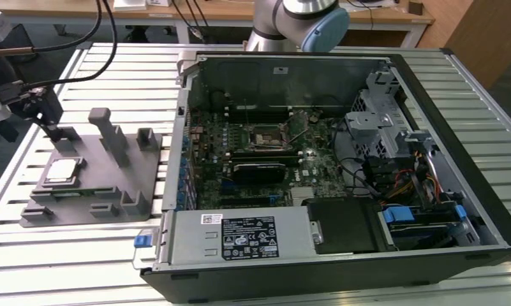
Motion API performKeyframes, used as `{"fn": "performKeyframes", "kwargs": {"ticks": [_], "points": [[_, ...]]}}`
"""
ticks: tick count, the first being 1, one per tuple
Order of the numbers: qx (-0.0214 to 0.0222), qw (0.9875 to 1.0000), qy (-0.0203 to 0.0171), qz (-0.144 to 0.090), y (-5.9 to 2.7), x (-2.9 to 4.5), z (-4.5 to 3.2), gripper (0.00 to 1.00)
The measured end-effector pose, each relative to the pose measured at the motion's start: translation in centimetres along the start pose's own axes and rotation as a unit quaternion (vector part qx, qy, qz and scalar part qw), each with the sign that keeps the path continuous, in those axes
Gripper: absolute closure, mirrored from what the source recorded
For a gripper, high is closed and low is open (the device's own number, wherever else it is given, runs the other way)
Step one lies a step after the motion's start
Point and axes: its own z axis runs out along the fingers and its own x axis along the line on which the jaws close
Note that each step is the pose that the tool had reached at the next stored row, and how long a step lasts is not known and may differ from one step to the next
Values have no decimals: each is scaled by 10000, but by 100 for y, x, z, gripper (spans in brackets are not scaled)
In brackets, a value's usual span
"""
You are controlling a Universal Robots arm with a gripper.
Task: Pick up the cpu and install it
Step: 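Pick up the cpu and move it towards the insertion slot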
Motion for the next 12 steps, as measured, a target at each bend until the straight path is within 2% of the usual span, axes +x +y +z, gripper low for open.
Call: {"fn": "performKeyframes", "kwargs": {"ticks": [5, 12], "points": [[0, 10000, 0, -13, -4, 0, 48, 29], [-1, 10000, 3, -90, -16, 2, 167, 29]]}}
